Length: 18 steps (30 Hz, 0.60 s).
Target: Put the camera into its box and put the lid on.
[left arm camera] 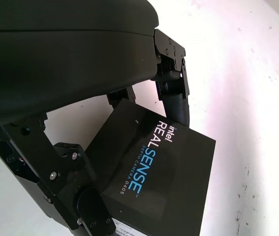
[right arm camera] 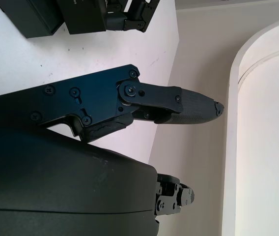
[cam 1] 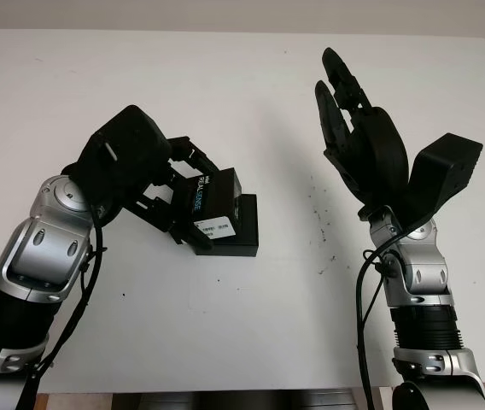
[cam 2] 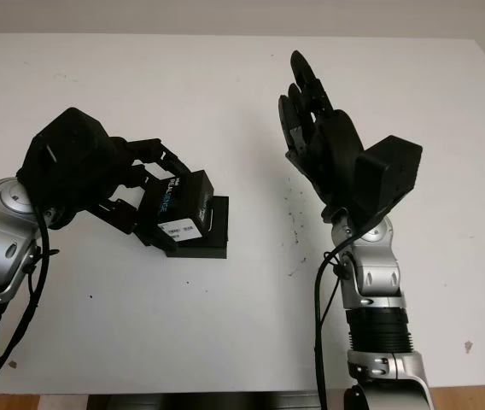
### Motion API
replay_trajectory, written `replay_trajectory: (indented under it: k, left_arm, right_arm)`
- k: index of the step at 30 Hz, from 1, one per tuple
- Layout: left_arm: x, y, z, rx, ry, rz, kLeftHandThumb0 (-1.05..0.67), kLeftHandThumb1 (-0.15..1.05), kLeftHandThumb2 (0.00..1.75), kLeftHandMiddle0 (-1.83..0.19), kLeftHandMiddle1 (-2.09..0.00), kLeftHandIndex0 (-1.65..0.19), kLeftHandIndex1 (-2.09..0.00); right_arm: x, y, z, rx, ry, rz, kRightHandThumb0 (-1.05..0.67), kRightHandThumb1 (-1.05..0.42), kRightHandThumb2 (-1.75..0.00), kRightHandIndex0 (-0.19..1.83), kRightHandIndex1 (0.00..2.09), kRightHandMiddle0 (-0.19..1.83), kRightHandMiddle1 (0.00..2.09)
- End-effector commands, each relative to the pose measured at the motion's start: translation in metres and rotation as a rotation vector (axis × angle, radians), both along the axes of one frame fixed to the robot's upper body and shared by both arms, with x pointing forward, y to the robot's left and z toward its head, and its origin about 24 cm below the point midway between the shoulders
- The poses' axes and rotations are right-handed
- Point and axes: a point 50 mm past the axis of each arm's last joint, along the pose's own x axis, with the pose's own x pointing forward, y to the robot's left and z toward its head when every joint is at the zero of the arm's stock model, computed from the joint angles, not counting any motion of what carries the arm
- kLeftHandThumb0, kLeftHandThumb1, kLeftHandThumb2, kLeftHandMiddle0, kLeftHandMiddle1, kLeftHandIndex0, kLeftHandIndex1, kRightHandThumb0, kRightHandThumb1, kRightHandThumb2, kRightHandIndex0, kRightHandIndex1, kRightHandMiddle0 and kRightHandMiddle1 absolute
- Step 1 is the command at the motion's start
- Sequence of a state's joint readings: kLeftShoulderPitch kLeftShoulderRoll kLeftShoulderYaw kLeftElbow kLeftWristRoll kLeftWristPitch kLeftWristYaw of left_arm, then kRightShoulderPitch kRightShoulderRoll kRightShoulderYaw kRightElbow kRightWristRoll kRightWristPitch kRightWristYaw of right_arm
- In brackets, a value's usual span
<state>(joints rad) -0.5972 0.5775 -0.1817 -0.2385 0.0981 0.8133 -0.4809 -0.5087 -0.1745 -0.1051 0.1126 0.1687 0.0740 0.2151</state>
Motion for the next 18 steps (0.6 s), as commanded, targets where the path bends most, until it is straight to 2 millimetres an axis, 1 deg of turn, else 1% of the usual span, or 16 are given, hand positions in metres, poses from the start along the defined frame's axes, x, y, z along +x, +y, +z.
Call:
replay_trajectory:
  k: [1,8,14,18]
  left_arm:
    - [-0.001,-0.004,-0.002,0.002,-0.015,-0.012,-0.11,0.92,0.06,-0.29,-1.47,-0.24,-1.52]
    - [-0.002,-0.015,0.003,-0.028,-0.044,-0.019,-0.11,0.92,0.05,-0.27,-1.47,-0.21,-1.55]
    - [-0.006,-0.021,0.003,-0.083,0.0,-0.012,-0.1,0.92,0.05,-0.29,-1.51,-0.23,-1.6]
    - [-0.01,-0.023,0.003,-0.085,0.053,-0.001,-0.09,0.94,0.06,-0.28,-1.48,-0.2,-1.58]
  right_arm:
    - [-0.004,-0.001,0.002,-0.002,-0.023,0.0,-0.67,-1.05,-0.49,-0.06,0.05,-0.05,0.13]
    - [-0.006,0.001,0.002,0.0,-0.033,0.005,-0.66,-1.05,-0.51,-0.06,0.05,-0.05,0.15]
    - [-0.005,0.001,0.002,0.007,-0.031,0.01,-0.67,-1.05,-0.5,-0.06,0.05,-0.06,0.17]
    - [-0.005,0.0,0.002,0.003,-0.034,0.006,-0.67,-1.05,-0.5,-0.06,0.05,-0.06,0.18]
